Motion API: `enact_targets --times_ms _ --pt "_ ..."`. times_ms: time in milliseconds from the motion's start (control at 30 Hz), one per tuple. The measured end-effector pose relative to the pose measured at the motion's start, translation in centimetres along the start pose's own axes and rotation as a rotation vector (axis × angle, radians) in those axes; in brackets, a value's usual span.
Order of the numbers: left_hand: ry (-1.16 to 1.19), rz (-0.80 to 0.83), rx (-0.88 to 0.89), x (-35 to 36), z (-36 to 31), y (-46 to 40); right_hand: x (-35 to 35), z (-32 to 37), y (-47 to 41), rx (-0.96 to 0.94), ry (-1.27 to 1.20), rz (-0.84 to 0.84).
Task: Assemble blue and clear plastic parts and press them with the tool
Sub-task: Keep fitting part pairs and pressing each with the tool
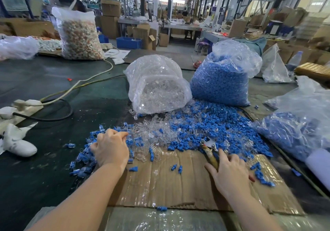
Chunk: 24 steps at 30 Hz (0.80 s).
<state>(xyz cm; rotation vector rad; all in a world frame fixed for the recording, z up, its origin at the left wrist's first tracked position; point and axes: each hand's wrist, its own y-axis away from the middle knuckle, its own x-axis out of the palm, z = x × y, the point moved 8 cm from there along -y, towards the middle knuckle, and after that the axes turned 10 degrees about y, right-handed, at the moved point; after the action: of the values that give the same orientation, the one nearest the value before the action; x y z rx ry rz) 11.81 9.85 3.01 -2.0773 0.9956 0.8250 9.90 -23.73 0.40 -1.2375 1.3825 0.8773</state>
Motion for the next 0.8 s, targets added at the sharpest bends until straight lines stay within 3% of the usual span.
enact_targets --times_ms 133,267,433,800 --pt "-0.024 -0.008 0.014 0.4 -0.7 0.7 -0.4 0.1 0.4 0.002 0.043 0.003" --pt "0.138 -0.025 0.169 0.7 -3.4 2.5 -2.4 1.7 0.8 -0.077 -0.094 -0.142" --pt "0.447 0.232 0.361 3.7 -8.1 6.1 -2.9 5.9 0.9 -0.279 -0.335 -0.187" --pt "0.522 0.292 0.262 6.7 -7.9 8.0 -1.8 8.9 -1.4 -0.293 -0.336 -0.122"
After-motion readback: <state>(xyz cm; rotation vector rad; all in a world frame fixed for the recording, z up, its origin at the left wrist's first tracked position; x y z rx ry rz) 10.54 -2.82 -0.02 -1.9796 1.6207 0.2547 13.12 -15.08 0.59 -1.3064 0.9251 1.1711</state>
